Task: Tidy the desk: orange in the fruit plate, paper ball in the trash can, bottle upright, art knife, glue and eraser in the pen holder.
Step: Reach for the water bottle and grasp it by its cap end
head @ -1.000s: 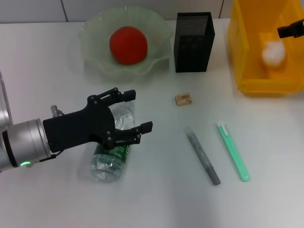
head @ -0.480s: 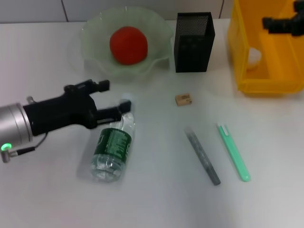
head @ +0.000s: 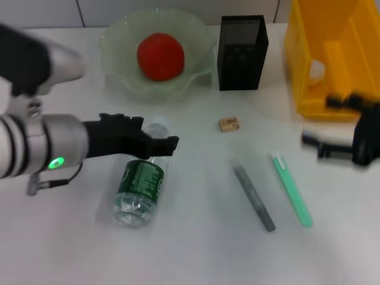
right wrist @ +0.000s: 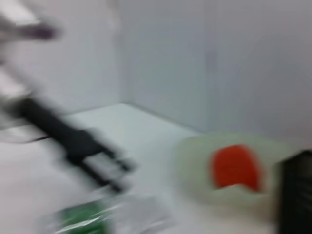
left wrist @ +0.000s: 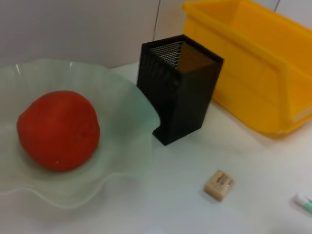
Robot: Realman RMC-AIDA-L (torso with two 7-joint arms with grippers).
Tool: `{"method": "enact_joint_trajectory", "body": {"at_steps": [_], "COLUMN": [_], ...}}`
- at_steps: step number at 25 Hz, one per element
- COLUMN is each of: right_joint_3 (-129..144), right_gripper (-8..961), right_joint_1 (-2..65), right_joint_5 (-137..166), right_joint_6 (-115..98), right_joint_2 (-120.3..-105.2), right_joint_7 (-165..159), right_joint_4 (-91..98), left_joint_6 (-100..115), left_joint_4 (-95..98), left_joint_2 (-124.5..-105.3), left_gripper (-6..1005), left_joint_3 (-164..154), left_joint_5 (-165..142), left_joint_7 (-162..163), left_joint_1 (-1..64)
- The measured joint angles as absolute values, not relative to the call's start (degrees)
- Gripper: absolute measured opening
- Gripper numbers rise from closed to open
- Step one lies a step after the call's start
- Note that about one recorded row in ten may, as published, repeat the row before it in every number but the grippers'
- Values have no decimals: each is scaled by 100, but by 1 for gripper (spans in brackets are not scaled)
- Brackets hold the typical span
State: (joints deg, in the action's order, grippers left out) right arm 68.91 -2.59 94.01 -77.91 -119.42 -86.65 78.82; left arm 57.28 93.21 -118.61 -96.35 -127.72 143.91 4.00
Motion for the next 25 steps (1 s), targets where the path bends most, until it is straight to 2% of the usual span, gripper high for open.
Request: {"method": "enact_joint_trajectory", "body": {"at_steps": [1,2,5,7,11,18,25], "right_joint_3": [6849,6679,6403,5864,5465,5131,5075], "right_gripper": [848,848,848,847,847,847,847], "right_joint_1": [-252,-178,-37,222,340,430,507], "right_joint_5": [9320,9178,9119,9127,9268,9877,9947], "right_joint_6": [-8068,-8673,-9194,-9765,-10100,-10174,-10173], "right_joint_2": [-11938,-11935,-11936,-11917,-11905,-11905,-11913], "right_joint_7": [-8248,-7344,-6840,-6565,-6335,-6284,-6338], "right_joint_4": [7577,6882,6223,5366,4919,4838,4826], "left_joint_6": [5725,5695,5684,5678,5623,5469,5461], "left_joint_4": [9431,9360,9196,8668,8170,7430,7157], "left_joint_2": [-11864,-11884,-11892,-11911,-11916,-11918,-11918], "left_gripper": [860,860,860,860,860,859,844], "left_joint_3": [-9795,-10015,-10028,-9993,-9981,-9724,-9631], "left_joint_5": [-13143,-13898,-14092,-14236,-14241,-14246,-14246], "left_joint_7": [14857,15811,16161,16437,16454,16476,16486], "left_joint_1": [509,962,1204,1743,2139,2563,2686]}}
